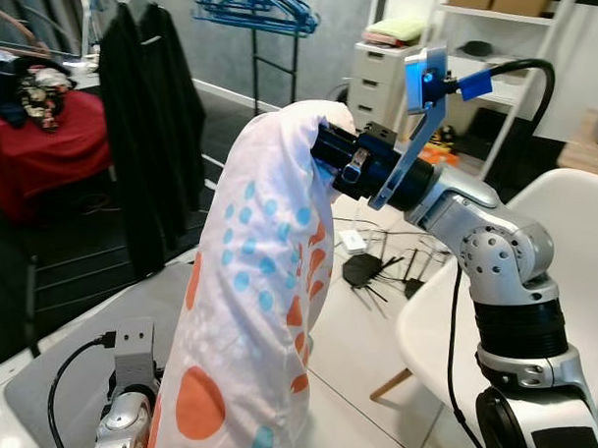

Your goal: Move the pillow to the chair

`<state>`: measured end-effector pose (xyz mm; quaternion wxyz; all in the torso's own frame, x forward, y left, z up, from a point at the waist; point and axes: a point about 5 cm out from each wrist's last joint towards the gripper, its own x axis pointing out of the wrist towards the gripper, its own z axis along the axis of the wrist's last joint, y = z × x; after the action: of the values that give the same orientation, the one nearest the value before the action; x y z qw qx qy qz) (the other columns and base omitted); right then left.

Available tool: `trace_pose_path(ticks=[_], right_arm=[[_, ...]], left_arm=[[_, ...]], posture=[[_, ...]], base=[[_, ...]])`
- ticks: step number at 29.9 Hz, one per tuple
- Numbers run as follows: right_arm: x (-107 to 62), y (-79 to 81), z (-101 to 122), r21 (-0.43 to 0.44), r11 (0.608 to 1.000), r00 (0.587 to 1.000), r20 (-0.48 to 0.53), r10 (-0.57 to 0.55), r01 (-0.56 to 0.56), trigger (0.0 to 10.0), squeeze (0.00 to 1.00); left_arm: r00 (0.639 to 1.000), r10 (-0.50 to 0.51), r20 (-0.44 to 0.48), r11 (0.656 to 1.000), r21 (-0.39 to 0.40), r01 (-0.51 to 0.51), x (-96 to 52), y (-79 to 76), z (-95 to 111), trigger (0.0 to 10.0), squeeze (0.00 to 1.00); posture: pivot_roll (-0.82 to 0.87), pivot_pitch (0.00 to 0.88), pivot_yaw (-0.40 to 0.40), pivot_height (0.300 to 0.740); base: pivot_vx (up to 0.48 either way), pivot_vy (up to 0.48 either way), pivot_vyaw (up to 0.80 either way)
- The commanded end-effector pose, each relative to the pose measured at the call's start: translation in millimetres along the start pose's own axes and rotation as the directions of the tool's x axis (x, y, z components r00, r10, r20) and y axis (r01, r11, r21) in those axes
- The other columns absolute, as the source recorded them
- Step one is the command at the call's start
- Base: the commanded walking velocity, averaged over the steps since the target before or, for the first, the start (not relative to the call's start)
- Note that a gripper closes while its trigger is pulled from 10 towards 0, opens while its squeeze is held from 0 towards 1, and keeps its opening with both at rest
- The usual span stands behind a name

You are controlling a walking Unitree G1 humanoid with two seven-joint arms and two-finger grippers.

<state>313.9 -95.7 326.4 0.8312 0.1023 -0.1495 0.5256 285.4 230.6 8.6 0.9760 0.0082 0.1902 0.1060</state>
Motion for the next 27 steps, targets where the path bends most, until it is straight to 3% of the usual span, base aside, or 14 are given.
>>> trace_pose_path(ticks=[1,15,21,27], right_arm=[[-1.3,7.6,15.9,-0.03,0.999,0.997,0.075,0.035,-0.033,10.0,0.0],[-0.2,9.4,17.0,-0.026,0.999,0.996,0.079,0.029,-0.027,10.0,0.0],[0.3,9.6,17.4,-0.024,0.999,0.996,0.082,0.034,-0.032,10.0,0.0],[0.7,9.8,18.4,-0.027,0.999,0.996,0.082,0.032,-0.03,10.0,0.0]], left_arm=[[1.0,0.007,-0.001,1.0,0.0,-0.007,-0.3,2.8,0.2,10.0,0.0],[1.0,0.019,0.005,1.0,-0.021,-0.019,-0.2,3.7,1.4,10.0,0.0],[0.999,0.021,0.031,0.997,-0.08,-0.019,1.1,1.9,6.4,10.0,0.0],[1.0,0.017,0.024,0.996,-0.089,-0.015,2.0,-0.6,7.3,10.0,0.0]], posture=[[-0.16,0.0,-0.063,0.74],[-0.17,0.0,-0.061,0.74],[-0.17,0.0,-0.062,0.74],[-0.17,0.0,-0.062,0.74]], base=[[0.0,0.0,-0.58],[0.0,0.0,-0.59],[0.0,0.0,-0.59],[-0.454,0.0,-0.59]])
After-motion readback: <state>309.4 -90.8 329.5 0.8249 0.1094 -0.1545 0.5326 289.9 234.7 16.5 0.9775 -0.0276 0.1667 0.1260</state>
